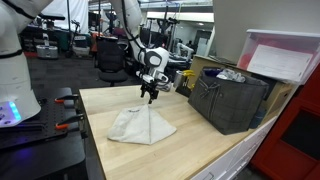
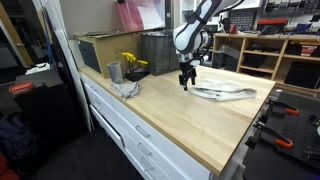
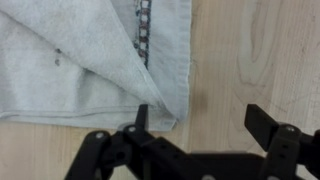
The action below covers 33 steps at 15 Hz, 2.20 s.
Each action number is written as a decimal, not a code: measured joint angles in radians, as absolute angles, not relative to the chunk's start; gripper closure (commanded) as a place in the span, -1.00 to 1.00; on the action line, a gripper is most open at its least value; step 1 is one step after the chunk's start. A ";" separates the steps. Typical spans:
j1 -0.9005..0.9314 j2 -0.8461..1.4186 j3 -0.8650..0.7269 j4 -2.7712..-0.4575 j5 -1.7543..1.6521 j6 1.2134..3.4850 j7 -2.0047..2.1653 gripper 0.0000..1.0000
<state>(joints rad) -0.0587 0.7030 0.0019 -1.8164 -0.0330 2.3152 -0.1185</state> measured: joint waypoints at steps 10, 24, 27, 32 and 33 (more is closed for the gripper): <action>-0.097 0.712 0.003 -1.812 -0.034 2.315 -0.270 0.98; -0.141 0.588 -0.038 -1.836 -0.035 2.315 -0.271 1.00; -0.150 0.523 -0.101 -1.885 -0.055 2.315 -0.228 1.00; -0.161 0.461 -0.233 -1.933 -0.134 2.308 -0.053 1.00; -0.164 0.462 -0.248 -1.929 -0.147 2.301 -0.028 1.00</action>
<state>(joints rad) -0.1642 0.4617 -0.2480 -1.9287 -0.1473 2.3015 -0.0282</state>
